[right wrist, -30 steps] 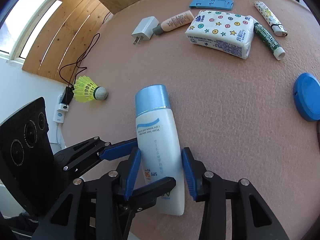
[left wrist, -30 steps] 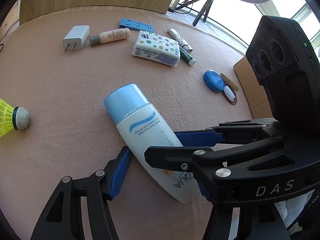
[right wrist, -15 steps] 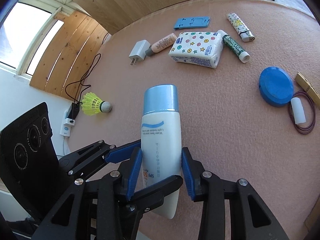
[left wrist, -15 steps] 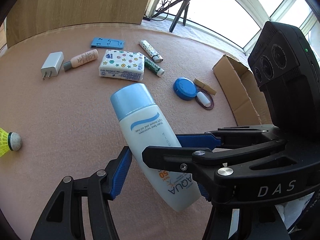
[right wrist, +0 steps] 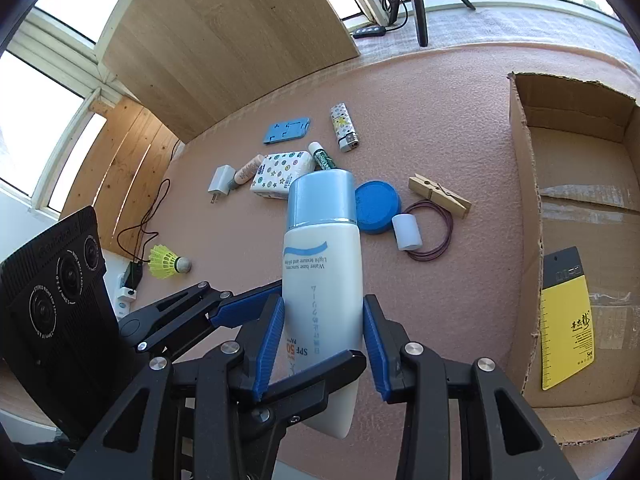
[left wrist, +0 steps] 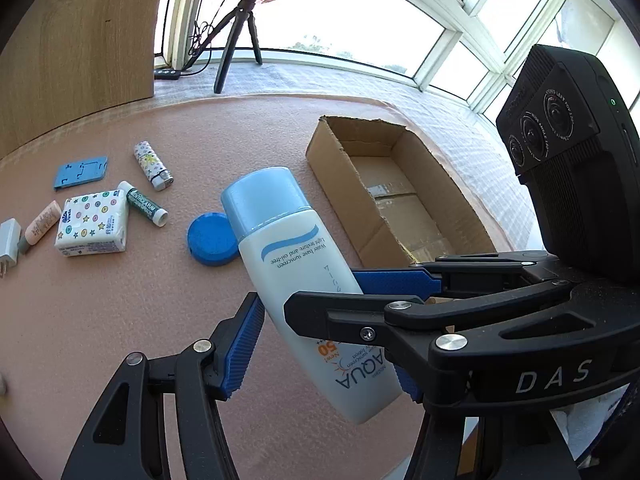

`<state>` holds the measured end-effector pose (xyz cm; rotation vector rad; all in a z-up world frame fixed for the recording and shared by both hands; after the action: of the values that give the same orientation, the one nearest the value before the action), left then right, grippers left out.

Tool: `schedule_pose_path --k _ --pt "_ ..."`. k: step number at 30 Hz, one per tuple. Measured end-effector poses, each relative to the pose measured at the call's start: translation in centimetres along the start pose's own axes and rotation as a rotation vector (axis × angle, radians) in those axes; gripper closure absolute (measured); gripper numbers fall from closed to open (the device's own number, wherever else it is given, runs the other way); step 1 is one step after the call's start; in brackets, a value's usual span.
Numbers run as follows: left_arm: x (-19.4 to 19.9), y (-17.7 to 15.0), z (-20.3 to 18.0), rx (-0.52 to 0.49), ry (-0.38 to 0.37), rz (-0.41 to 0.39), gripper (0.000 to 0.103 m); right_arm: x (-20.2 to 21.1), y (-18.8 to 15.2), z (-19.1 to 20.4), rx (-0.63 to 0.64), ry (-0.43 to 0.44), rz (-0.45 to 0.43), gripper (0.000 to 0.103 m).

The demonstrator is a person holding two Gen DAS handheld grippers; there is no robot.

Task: Organize objects

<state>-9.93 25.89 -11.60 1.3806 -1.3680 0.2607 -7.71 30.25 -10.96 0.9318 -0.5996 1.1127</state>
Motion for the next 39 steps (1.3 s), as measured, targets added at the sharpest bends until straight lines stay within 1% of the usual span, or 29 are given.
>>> schedule_pose_path --k 6,11,18,22,23,24,25,26,27,30,39 --pt "-2.5 2.0 -4.3 -0.060 -0.049 0.012 0.040 3.1 0.3 -4.1 -0.052 -0.036 -0.054 0.067" --pt "-4.8 3.2 -7.3 -0.094 -0.076 0.030 0.040 4.6 0.2 -6.8 -0.093 -0.059 -0.082 0.067" --pt "-7.2 4.3 -9.8 -0.121 -0.098 0.046 0.040 6.0 0.2 -9.8 -0.123 -0.082 -0.104 0.067" --pt "-7.9 4.6 -10.8 -0.139 -0.103 0.049 0.040 6.6 0.4 -10.7 -0.123 -0.095 -0.113 0.066" --pt "-8.0 4.7 -11.0 -0.148 -0.107 0.051 0.039 6.7 0.4 -10.9 -0.117 -0.100 -0.120 0.065" --pt "-8.2 4.7 -11.1 -0.152 -0.104 0.058 0.029 6.9 0.5 -11.0 -0.115 -0.106 -0.127 0.056" --pt "-8.3 4.7 -11.1 -0.149 -0.093 0.058 0.017 7.1 0.5 -11.1 -0.116 -0.117 -0.142 0.050" --pt "-8.2 4.7 -11.1 -0.146 -0.083 0.050 0.014 7.3 0.6 -11.2 -0.115 -0.132 -0.160 0.039" --pt "-8.2 4.7 -11.0 -0.146 -0.078 0.047 0.014 7.6 0.6 -11.4 -0.115 -0.152 -0.176 0.033" --pt "-8.4 4.6 -10.9 -0.154 -0.066 0.051 0.014 7.6 0.8 -11.7 -0.121 -0.181 -0.181 0.032" --pt "-7.3 4.2 -9.6 -0.147 -0.050 0.042 0.014 6.9 0.8 -11.1 -0.119 -0.169 -0.171 0.032"
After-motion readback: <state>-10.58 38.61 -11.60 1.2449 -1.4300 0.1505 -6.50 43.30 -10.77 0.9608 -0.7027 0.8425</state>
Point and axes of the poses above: each gripper's, at about its wrist camera, not at the fingertips, and x roughly against the way its jaws point, z to its left, y to its top, the point moved 4 cm from there along -x, roughly the way its jaws point
